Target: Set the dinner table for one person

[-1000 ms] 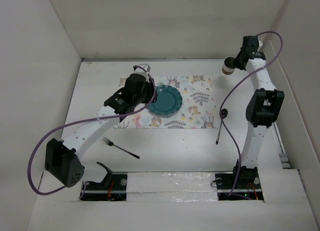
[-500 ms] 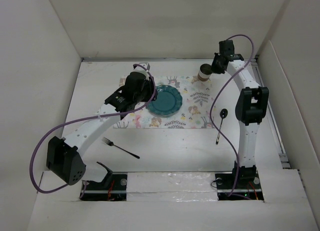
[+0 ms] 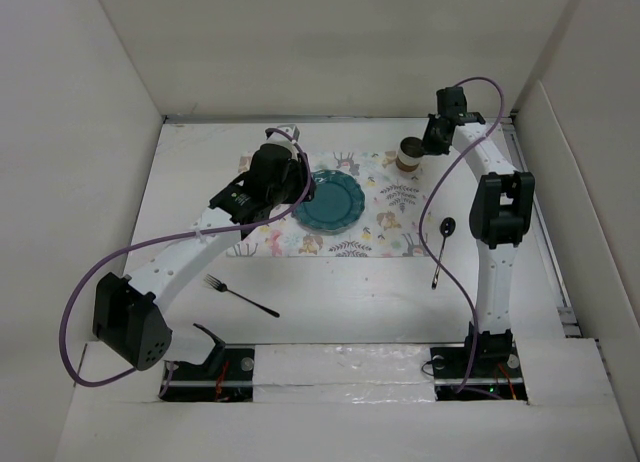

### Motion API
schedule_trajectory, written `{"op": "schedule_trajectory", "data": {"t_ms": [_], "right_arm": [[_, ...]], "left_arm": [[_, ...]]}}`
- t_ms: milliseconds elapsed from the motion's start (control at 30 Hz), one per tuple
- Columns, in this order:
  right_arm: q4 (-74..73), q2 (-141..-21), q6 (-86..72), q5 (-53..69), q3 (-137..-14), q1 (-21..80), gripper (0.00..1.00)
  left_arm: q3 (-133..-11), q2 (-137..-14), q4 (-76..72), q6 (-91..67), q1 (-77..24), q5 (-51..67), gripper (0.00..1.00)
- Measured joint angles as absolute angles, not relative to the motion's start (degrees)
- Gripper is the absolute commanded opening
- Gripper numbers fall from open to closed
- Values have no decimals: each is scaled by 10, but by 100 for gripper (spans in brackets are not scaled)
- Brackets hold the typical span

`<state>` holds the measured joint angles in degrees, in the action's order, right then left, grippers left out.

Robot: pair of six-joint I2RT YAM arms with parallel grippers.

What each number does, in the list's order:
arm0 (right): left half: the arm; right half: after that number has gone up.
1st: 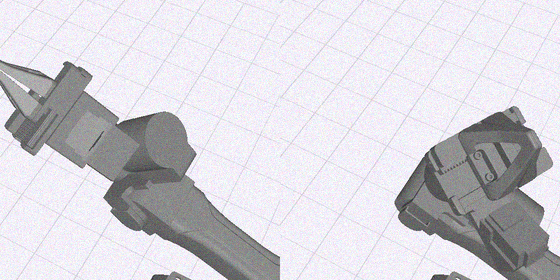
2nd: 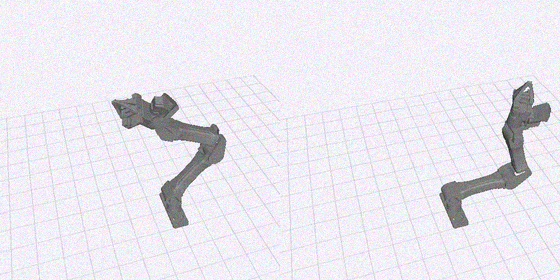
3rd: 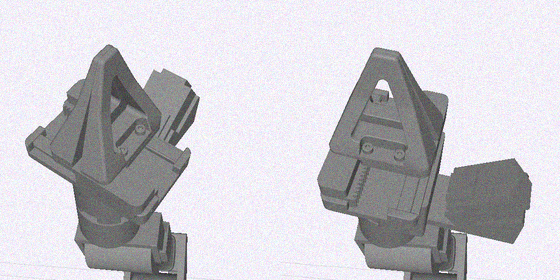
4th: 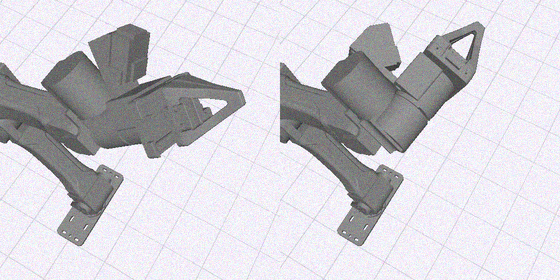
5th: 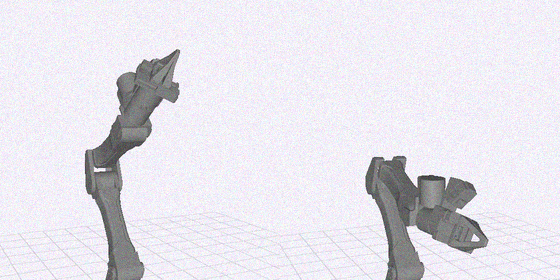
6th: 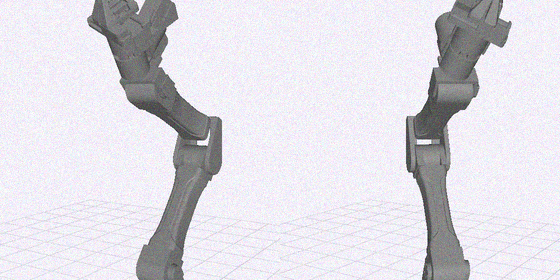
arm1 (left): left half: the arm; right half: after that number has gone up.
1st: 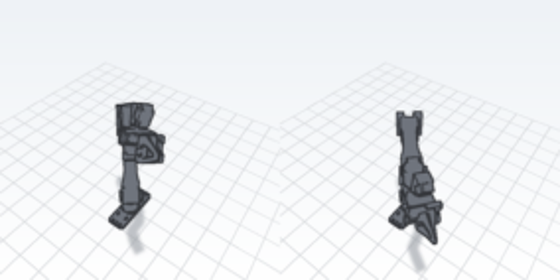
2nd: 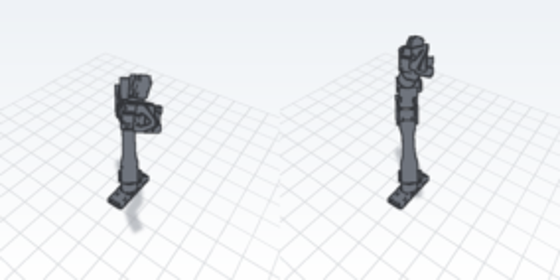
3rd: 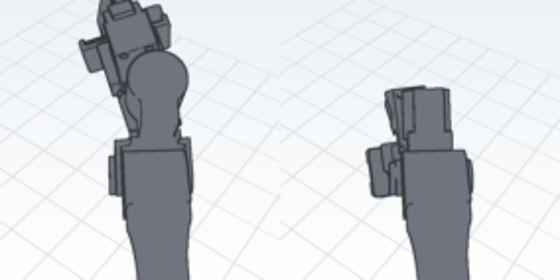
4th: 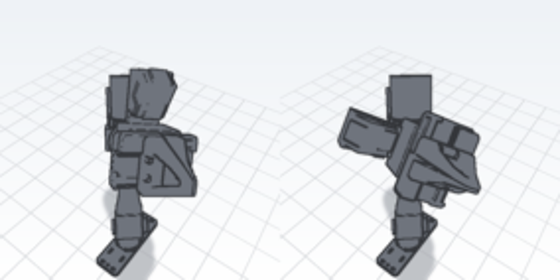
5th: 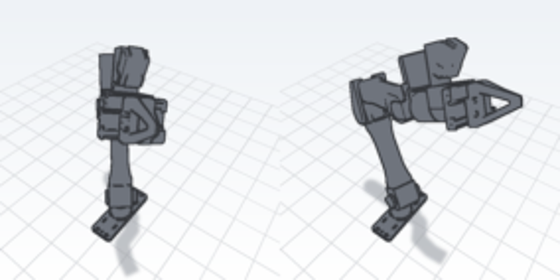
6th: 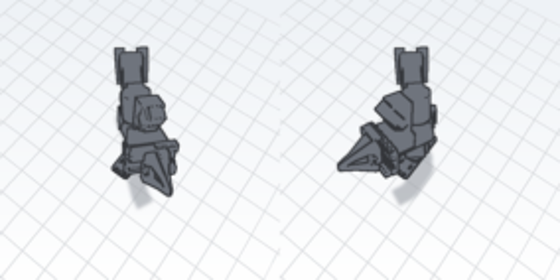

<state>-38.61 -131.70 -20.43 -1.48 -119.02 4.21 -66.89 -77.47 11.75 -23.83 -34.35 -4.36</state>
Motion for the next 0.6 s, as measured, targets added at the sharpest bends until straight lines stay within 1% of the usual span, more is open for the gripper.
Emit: {"op": "schedule_trajectory", "data": {"t_ms": [133, 333, 600], "right_arm": [[-384, -1315, -201, -15, -1186, 44, 0], [-376, -1275, -196, -33, -1134, 63, 0], [-365, -1261, -192, -44, -1133, 81, 0]], "left_arm": [[-669, -775, 117, -241, -343, -41, 35], [-668, -775, 117, -245, -343, -37, 35], [-663, -775, 115, -245, -343, -32, 35]]}}
